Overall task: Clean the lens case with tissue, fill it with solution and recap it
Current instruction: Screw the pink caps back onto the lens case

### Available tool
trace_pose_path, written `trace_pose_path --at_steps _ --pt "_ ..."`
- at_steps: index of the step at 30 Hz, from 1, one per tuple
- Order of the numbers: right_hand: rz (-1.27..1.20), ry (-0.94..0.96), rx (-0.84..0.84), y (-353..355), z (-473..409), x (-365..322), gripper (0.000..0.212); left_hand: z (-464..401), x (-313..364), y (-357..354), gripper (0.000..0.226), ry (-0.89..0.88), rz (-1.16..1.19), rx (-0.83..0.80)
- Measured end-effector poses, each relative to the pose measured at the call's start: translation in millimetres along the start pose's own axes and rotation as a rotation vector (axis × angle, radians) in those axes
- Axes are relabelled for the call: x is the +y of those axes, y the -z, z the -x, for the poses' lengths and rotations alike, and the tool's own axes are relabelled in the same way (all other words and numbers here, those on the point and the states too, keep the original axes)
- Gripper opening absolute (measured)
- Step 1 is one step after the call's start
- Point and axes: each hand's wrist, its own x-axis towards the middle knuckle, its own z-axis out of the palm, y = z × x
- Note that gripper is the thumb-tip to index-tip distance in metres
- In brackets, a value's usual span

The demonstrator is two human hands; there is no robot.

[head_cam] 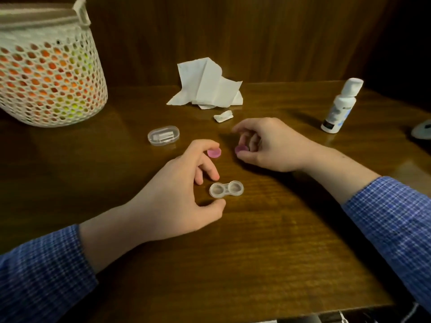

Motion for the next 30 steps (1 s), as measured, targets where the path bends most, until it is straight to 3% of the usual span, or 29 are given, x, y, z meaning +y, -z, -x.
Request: trace_pose_path --at_steps 4,8,14,18,23,30 --pt "0.075 0.051 -0.031 11 14 -2 0.034 1 -2 1 0.087 -0.028 0.026 0.026" --pt "-0.159 0.073 0.008 17 30 -1 0.019 1 -1 0 0.086 -0.042 0.044 0.033" --pt "-0.580 0.087 -0.033 11 35 -5 0.020 0 0 1 0.089 -0.038 0.061 0.054" --pt "-0.764 0.068 -0.072 8 40 -11 0.031 -2 0 1 0.084 -0.048 0.072 0.065" --pt "-0.631 0.119 -0.175 2 51 -23 0.032 -2 -1 1 0.078 -0.063 0.075 0.077" --pt "-0.484 0.070 -0.198 1 54 -34 0.027 -5 -2 1 0.078 -0.051 0.080 0.085"
